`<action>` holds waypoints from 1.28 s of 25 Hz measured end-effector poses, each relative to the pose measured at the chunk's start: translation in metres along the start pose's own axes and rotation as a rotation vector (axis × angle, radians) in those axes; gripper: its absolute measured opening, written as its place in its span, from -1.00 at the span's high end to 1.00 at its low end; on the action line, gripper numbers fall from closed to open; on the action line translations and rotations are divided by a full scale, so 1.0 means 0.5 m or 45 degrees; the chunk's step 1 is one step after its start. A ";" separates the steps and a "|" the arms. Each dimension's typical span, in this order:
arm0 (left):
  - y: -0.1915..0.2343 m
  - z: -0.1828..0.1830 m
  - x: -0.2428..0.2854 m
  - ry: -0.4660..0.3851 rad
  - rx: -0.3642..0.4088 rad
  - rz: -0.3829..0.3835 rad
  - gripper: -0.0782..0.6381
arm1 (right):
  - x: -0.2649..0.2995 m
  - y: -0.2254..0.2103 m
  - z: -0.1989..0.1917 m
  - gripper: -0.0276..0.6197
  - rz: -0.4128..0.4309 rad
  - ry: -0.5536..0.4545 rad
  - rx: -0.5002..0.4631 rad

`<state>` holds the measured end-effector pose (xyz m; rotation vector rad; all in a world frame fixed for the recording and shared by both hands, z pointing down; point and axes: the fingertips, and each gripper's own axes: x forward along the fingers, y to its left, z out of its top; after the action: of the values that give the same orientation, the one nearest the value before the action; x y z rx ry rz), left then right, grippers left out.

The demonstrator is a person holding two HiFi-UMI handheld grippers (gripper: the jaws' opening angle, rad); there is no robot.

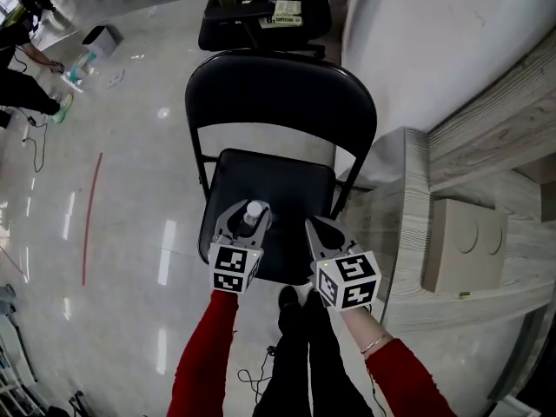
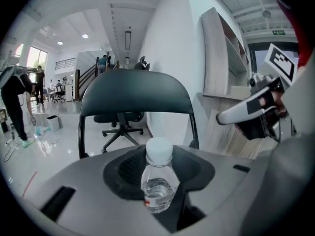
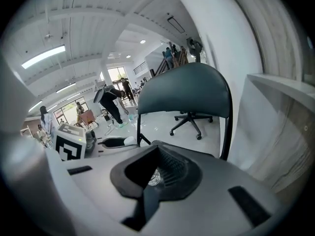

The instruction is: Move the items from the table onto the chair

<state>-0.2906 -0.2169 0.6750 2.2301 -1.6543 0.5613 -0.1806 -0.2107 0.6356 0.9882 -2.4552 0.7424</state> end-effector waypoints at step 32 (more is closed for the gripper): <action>-0.117 0.362 -0.306 -0.362 -0.095 0.140 0.72 | -0.240 0.085 0.261 0.88 0.082 -0.332 -0.040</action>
<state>-0.2508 -0.1564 0.4418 2.2580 -1.9099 0.2097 -0.1501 -0.2014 0.4562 1.0565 -2.7244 0.6267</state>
